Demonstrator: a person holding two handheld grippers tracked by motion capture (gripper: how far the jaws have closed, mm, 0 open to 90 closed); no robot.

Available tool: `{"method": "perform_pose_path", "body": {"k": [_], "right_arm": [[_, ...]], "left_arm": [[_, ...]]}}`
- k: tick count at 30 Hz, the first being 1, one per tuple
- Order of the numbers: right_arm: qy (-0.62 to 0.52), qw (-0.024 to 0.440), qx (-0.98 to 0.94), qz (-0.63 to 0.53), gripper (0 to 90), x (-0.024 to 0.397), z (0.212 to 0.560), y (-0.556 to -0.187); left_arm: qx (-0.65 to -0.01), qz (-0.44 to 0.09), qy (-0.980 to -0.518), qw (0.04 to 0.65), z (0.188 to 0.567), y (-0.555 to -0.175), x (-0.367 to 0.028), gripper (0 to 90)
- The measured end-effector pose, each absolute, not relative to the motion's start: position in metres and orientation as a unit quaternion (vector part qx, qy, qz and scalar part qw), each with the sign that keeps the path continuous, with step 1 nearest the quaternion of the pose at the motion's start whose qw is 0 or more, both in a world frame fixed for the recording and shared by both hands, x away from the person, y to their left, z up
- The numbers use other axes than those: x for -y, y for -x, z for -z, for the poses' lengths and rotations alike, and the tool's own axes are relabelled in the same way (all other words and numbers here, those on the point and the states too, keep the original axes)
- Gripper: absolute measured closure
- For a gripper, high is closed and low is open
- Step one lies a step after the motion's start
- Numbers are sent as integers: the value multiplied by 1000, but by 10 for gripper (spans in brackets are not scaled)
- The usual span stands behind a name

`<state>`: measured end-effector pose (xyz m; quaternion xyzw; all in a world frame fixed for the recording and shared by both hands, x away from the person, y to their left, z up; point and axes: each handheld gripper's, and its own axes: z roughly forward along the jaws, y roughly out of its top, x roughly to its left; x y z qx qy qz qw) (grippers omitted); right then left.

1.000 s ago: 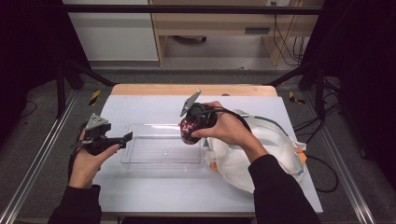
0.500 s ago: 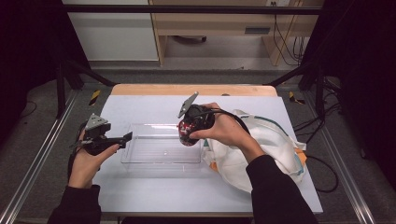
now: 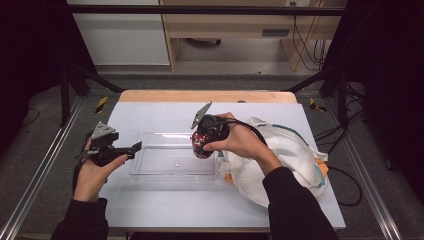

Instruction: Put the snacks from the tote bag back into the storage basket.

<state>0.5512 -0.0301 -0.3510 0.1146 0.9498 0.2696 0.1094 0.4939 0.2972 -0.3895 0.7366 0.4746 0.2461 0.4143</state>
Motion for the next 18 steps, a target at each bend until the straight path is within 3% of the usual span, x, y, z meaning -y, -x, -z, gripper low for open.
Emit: {"method": "perform_pose_path", "body": {"k": [18], "right_arm": [[-114, 107, -953, -259, 241, 30, 361, -552]], "left_arm": [[-475, -245, -737, 414, 391, -494, -296, 60]]}}
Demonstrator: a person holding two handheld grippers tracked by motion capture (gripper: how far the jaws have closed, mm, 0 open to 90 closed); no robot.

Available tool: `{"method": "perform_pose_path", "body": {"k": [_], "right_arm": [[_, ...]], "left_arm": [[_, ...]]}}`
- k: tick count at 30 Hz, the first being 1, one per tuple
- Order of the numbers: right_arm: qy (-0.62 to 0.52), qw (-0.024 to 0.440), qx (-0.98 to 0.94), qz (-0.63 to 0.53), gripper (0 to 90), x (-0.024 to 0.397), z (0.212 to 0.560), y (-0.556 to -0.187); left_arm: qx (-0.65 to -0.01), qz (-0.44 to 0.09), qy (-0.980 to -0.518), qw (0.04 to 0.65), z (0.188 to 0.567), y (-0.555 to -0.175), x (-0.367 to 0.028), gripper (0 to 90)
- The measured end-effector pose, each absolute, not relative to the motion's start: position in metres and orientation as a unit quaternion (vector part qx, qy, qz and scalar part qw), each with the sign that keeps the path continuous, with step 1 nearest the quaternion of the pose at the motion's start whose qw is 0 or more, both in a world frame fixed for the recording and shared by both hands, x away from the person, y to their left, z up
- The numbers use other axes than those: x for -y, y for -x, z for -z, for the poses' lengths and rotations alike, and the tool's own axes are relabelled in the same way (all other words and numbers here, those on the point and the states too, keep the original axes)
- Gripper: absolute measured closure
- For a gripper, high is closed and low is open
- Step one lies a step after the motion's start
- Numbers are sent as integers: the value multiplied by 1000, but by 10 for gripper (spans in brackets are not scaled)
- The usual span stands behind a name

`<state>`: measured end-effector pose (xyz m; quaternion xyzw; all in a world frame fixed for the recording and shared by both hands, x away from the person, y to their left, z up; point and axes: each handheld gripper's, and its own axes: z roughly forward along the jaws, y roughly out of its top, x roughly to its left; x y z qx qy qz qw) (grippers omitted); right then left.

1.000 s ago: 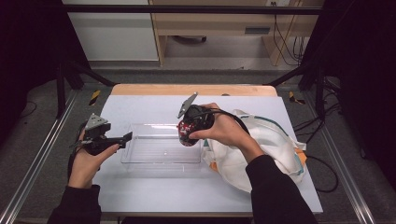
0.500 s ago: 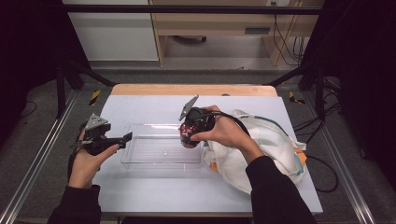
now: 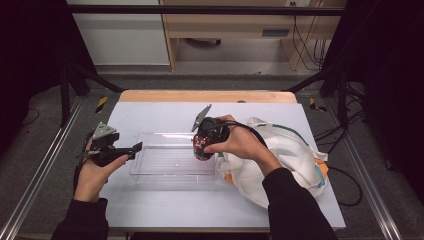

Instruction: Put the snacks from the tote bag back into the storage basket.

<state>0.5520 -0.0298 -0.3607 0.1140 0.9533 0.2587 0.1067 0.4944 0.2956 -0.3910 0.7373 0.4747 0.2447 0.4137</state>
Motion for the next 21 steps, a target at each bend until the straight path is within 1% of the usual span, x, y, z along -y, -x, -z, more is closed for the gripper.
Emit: {"method": "perform_pose_path", "body": {"k": [13, 21], "right_arm": [[-112, 105, -957, -248, 241, 26, 373, -551], [-113, 101, -958, -244, 241, 26, 375, -551]], "left_arm": [[-473, -245, -739, 413, 391, -494, -295, 61], [-473, -245, -739, 412, 392, -495, -295, 61]]}}
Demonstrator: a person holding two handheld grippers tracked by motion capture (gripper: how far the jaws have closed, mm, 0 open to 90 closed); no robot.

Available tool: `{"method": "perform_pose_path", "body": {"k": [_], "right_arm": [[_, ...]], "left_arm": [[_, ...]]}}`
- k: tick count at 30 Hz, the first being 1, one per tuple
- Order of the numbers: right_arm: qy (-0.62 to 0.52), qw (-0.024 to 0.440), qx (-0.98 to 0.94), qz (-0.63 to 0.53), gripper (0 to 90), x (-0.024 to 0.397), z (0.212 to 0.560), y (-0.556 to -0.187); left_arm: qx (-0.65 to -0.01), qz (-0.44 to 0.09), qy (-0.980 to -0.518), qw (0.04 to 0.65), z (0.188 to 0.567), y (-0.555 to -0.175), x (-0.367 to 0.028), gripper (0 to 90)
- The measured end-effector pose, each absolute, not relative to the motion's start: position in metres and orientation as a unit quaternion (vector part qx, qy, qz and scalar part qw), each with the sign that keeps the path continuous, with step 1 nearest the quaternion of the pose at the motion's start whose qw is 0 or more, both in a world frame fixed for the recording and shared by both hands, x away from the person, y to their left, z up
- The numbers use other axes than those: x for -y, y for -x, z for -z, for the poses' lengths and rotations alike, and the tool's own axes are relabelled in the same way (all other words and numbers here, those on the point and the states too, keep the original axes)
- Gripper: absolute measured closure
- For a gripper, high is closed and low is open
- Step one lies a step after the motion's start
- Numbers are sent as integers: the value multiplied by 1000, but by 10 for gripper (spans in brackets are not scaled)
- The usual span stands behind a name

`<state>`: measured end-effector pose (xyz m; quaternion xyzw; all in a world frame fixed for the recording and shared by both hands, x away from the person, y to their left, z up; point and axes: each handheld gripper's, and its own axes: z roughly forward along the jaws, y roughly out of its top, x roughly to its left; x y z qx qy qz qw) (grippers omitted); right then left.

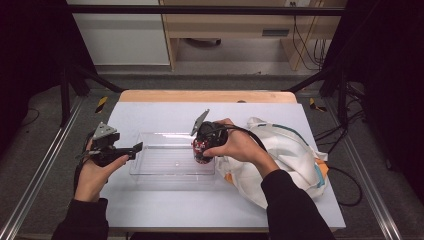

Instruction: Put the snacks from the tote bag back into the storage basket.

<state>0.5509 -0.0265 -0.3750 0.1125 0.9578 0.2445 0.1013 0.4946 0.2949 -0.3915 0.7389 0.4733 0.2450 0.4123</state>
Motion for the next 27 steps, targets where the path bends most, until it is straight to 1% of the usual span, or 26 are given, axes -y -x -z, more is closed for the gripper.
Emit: {"method": "perform_pose_path", "body": {"k": [27], "right_arm": [[-115, 100, -961, -230, 241, 24, 390, -551]], "left_arm": [[-474, -244, -739, 413, 392, -495, -295, 61]]}}
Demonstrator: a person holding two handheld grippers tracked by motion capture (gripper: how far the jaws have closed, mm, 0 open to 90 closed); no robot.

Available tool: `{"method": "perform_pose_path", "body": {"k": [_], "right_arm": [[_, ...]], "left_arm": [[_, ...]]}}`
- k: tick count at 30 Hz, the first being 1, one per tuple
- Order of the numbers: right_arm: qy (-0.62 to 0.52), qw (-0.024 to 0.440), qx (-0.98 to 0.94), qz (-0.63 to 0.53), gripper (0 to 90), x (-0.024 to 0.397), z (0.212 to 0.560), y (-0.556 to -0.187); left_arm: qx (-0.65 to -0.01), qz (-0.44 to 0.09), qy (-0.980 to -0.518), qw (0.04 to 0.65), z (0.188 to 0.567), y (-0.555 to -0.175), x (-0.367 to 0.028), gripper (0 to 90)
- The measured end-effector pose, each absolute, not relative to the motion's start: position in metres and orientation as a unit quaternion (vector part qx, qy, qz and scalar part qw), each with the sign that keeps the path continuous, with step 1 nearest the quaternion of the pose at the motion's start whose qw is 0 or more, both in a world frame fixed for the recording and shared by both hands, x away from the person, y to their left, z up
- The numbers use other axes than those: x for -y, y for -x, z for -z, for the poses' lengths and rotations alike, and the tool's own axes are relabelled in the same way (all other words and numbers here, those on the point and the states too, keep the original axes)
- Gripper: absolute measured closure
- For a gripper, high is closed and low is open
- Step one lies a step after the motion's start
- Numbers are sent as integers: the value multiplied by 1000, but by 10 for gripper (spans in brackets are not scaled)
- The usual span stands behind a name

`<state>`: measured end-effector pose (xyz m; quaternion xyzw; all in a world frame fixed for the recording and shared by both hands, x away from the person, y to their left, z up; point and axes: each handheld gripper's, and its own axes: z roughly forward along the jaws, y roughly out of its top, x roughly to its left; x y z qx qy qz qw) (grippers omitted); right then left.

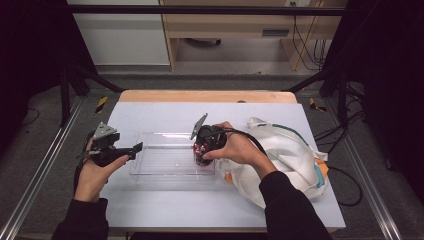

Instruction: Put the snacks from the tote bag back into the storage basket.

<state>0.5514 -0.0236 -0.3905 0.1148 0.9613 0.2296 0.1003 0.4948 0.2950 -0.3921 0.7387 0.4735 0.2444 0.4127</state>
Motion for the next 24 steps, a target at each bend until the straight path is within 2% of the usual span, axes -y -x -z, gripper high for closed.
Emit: {"method": "perform_pose_path", "body": {"k": [24], "right_arm": [[-97, 106, -967, -210, 240, 20, 401, -552]], "left_arm": [[-475, -243, -740, 410, 393, -495, -296, 61]]}}
